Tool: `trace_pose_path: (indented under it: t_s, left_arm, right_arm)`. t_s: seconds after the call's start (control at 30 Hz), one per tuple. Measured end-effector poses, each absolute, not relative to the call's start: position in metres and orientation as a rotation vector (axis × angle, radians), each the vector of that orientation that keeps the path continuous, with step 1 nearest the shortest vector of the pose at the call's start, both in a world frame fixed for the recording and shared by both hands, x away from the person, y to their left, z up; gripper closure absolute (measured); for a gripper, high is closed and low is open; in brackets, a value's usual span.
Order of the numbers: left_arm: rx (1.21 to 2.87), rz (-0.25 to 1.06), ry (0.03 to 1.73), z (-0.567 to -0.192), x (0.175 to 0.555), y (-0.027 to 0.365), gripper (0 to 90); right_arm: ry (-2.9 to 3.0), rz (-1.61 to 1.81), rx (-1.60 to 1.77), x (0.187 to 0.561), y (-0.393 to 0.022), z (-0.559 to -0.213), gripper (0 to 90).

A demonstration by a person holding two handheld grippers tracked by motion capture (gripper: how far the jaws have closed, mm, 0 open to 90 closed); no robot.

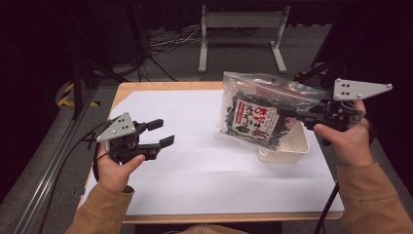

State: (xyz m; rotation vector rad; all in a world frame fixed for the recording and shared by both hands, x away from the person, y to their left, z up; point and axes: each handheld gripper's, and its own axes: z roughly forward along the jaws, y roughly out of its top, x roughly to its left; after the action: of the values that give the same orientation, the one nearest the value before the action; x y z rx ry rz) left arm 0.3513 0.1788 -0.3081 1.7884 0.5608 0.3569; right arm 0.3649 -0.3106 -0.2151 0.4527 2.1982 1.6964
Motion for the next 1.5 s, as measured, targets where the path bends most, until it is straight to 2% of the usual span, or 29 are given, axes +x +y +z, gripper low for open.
trace_pose_path:
  t_s: [0.47, 0.93, 1.5]
  left_arm:
    - [1.802, 0.382, 0.615, -0.321, 0.357, 0.189, 33.0]
    - [1.803, 0.384, 0.641, -0.324, 0.36, 0.195, 32.8]
    - [1.807, 0.377, 0.652, -0.328, 0.363, 0.198, 32.5]
  right_arm:
    - [2.085, 1.62, 0.561, 0.364, -0.346, -0.201, 77.8]
    - [2.009, 1.528, 0.704, 0.372, -0.361, -0.202, 77.8]
    - [1.992, 1.478, 0.845, 0.386, -0.376, -0.229, 77.7]
